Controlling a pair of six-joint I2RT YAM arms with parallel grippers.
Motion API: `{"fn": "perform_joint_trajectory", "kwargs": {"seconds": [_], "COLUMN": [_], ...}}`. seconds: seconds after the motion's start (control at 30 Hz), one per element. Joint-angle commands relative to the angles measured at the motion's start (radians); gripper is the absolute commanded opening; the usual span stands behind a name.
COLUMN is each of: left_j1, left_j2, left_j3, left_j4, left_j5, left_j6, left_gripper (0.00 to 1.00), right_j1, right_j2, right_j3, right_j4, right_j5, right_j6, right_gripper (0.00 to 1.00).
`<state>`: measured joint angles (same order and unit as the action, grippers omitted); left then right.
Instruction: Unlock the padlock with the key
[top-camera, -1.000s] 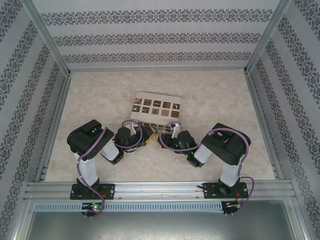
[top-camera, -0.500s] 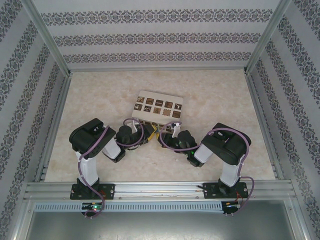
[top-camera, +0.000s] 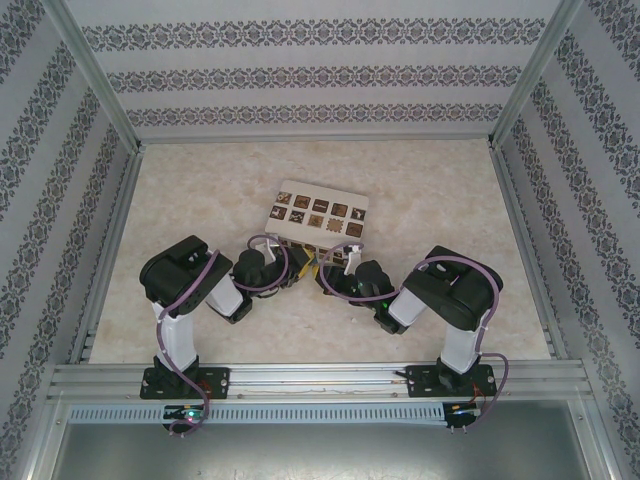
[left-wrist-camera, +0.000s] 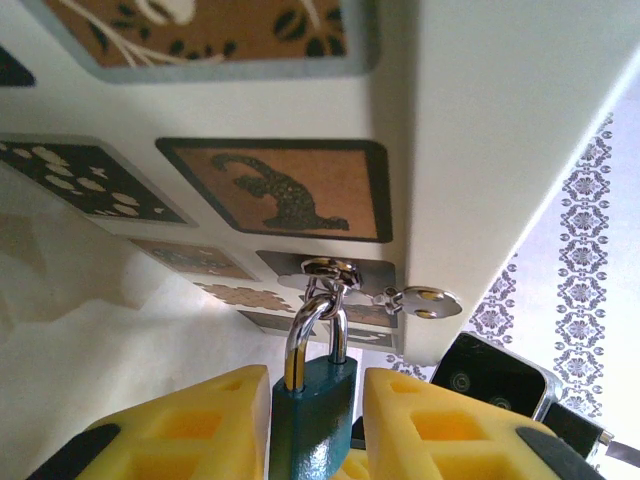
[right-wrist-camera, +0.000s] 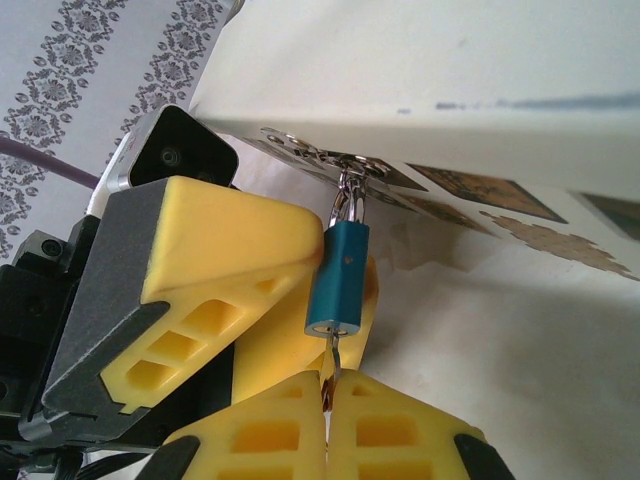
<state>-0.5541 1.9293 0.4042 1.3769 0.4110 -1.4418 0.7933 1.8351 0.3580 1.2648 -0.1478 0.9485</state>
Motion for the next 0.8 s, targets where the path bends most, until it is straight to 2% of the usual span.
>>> {"fn": "perform_joint_trajectory", "kwargs": {"seconds": [0.0,0.3,0.43,0.63,0.77], "left_j1": [0.009,0.010,0.010,0.009,0.008], "left_j2": [0.013,-0.012,-0.027,-0.046,-0.098], "left_j3": [0.015,-0.008,-0.026,-0.042,-0.054], "left_j4": [0.052,0.051,0.051,0.050,-0.001], "left_j5": [-0.024,-0.044,-0.058,-0.063,-0.065], "left_j6": [-0.006,0.004,0.009,0.008,0.018], "left_gripper": [0.26,0.10,0.09,0.06,0.06], "right_j1": [-0.006,-0.014,-0.028,-0.044,-0.060], "right_j2": [-0.022,-0.043,-0.067,-0.110,-0.172], "right_j3": [0.002,-0.008,-0.008,-0.064,-0.086], "right_j4": [0.019,0.021,-0.007,-0.042,-0.095], "right_j5": [-0.052,-0.049,-0.052,-0.050,-0.043], "right_j6": [0.029,0.023,0.005,-0.024,-0.061], "right_gripper": [0.00,0.00,0.07,0.22,0.30]}}
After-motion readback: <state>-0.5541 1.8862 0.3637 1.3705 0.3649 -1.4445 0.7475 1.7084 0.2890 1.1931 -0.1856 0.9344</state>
